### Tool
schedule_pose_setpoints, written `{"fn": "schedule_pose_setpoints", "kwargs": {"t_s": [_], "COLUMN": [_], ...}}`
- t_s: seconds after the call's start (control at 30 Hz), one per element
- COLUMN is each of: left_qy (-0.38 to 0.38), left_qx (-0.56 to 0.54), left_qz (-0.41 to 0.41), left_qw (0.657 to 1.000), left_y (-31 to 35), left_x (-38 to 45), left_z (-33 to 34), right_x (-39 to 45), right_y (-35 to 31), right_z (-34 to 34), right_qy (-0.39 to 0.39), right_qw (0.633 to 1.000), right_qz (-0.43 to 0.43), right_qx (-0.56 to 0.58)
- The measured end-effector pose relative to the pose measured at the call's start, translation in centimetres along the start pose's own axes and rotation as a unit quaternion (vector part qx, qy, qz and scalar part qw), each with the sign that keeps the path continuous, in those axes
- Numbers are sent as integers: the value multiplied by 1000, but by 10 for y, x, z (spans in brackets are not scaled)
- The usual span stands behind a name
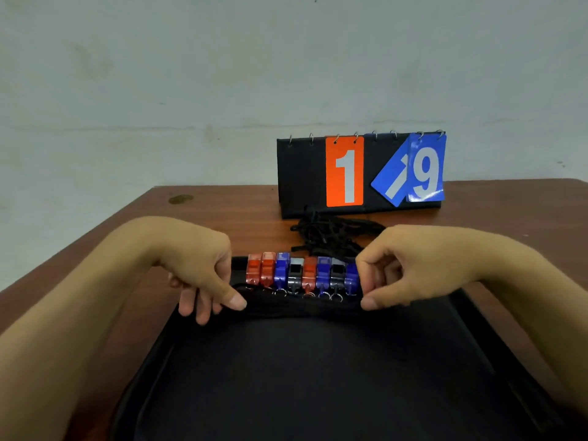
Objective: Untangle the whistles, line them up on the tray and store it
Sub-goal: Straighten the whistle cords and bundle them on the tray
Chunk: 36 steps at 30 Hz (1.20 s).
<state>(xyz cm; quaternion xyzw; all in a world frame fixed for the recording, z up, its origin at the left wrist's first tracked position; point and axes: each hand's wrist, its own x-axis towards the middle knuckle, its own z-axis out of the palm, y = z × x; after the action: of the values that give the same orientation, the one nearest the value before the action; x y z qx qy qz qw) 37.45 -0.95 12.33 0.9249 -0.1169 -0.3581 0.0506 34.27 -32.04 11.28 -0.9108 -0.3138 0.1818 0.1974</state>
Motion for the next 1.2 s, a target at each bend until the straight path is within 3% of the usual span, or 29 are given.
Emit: {"fn": "schedule_pose_setpoints", "kwargs": {"t_s": [0.13, 0.27, 0.47, 0.53, 0.8, 1.0, 1.1, 1.2], "left_qy": [25, 143, 364, 404, 438, 404, 415, 438], "left_qx": [-9, -16, -65, -77, -63, -55, -56, -62], "left_qz": [0, 36, 157, 183, 201, 254, 280, 310], "left_qw": [1000, 989, 916, 893, 874, 877, 864, 842], "left_y": [-2, -6, 1, 5, 14, 22, 26, 29], "left_x": [-3, -2, 21, 31, 50, 55, 54, 55], "left_z": [-2, -6, -3, 1, 13, 19, 21, 20], "right_x": [-9, -2, 14, 18, 23, 31, 33, 32], "right_y": [6, 34, 58, 59, 54, 32, 29, 23], "right_z": [-12, -16, -6, -4, 1, 12, 13, 9], "right_qy": [104, 275, 252, 247, 269, 257, 306, 360], "right_qw": [994, 955, 951, 952, 953, 961, 949, 932], "right_qz": [17, 68, 110, 115, 97, 39, 28, 4], "right_qx": [-33, -92, -140, -137, -98, -90, -72, 44]}}
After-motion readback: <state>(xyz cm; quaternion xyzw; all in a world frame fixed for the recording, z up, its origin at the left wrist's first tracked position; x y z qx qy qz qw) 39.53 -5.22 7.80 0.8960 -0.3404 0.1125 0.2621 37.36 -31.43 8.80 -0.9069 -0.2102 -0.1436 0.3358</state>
